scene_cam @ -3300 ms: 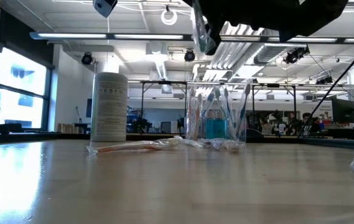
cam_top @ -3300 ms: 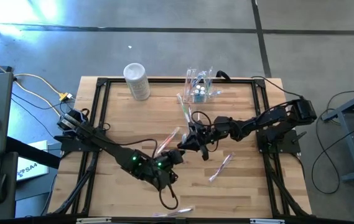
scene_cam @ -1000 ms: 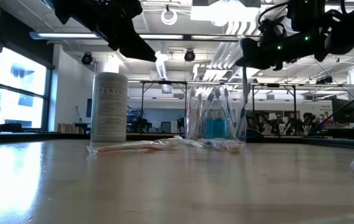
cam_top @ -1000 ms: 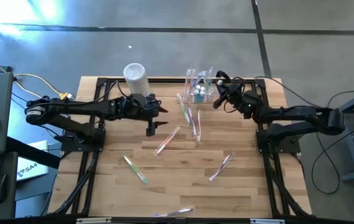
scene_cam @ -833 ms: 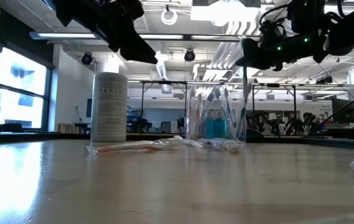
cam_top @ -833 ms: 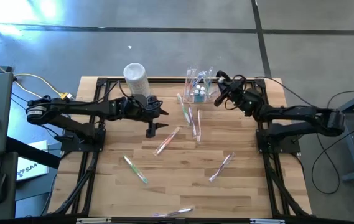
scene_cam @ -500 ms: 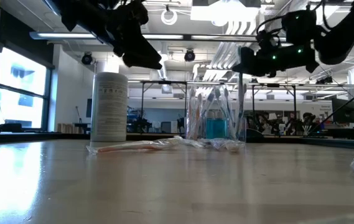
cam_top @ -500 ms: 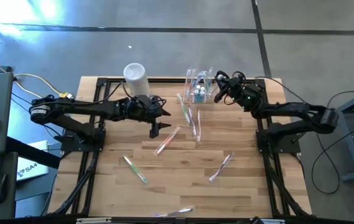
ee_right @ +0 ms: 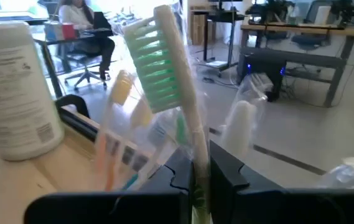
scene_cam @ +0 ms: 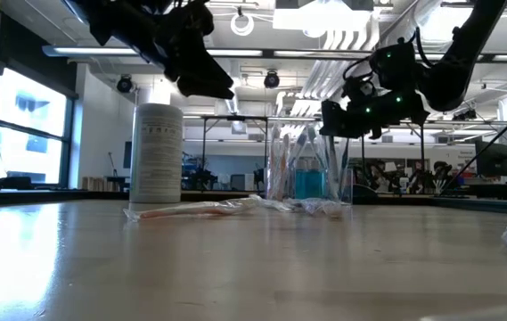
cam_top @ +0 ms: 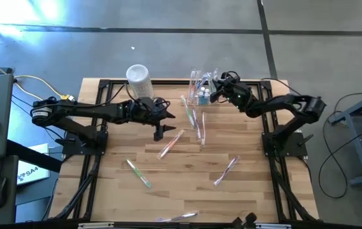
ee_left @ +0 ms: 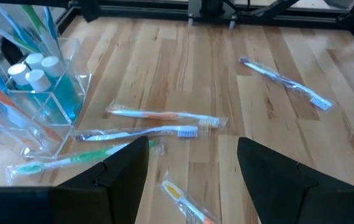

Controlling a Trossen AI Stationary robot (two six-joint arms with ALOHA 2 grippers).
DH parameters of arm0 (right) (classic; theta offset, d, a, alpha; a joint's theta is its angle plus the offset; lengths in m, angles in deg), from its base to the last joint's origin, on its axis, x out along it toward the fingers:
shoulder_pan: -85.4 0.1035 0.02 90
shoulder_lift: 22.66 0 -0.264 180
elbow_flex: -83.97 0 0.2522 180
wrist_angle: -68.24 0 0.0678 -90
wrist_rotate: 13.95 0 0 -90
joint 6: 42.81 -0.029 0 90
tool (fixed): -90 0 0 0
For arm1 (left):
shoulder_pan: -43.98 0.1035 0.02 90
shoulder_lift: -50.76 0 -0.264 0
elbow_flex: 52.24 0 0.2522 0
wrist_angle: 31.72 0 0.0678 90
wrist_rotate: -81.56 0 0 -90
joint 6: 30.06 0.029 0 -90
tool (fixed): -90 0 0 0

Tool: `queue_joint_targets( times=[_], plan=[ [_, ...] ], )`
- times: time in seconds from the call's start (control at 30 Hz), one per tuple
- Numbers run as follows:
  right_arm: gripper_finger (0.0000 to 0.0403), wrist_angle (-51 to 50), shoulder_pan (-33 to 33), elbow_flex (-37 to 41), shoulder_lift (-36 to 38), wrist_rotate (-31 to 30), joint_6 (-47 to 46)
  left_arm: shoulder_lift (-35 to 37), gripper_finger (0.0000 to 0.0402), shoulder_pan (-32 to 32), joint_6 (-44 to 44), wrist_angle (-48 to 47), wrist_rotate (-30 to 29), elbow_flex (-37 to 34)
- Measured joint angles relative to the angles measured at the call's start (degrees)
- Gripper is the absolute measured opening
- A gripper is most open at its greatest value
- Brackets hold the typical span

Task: Pick & Place toothbrushing station
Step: Put the green toothbrush into the transparent organizer

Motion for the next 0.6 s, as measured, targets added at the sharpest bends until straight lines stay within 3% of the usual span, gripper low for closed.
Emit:
queue_joint_targets(
  times=[0.23,0.6],
  plan=[
    [0.0058,-0.15,0.69,-0.04,-0.07,-0.34,0.04,-0.02,0.0239,0.00,0.26,-0.51,0.00,0.00],
    [0.0185,-1.33,1.11,-0.07,0.25,-0.05,-0.08,-0.02,0.0239,0.00,-0.21,-0.88,-0.02,0.00]
  ],
)
